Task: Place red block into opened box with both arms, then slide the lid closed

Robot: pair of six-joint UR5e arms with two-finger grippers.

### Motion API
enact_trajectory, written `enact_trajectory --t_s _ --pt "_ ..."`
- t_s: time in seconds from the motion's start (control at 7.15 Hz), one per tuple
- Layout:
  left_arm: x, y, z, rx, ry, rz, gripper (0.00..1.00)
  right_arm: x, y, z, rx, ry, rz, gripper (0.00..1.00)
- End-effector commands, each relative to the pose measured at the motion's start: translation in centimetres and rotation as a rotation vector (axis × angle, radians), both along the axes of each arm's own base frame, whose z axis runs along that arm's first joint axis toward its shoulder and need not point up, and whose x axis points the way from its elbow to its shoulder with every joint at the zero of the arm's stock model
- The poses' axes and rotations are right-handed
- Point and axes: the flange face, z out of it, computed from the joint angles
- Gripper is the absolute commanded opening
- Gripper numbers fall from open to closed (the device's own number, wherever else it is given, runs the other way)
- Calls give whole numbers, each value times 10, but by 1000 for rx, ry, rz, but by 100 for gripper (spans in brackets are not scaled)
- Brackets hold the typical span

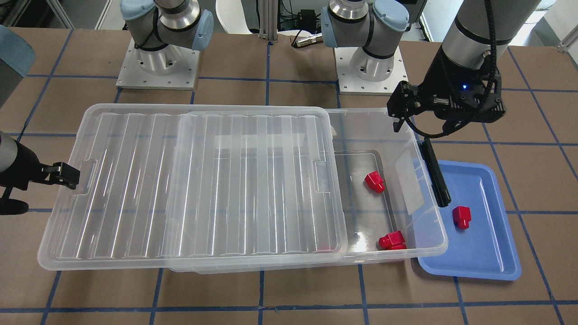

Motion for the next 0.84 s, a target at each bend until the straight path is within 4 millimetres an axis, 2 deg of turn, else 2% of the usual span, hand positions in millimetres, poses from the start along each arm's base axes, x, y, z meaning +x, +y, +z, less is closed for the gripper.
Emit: enact_trajectory --t_s 0.0,0.14,0.28,0.42,0.56,0.7 --pt "0 0 0 0 0 0 100 2 1 3 -1 -6 3 100" --pt "0 0 0 0 1 0 100 5 6 16 -21 -11 2 100" --pt "0 0 0 0 1 0 100 9 15 38 -51 -1 2 100" --pt "0 1 1 -3 -2 -3 100 15 31 58 -44 -5 -3 100" --pt "10 2 7 -17 -4 -18 100 23 45 83 -75 -30 -14 100" --pt "22 -2 6 -23 -6 -71 100 31 69 110 -76 -33 -31 100"
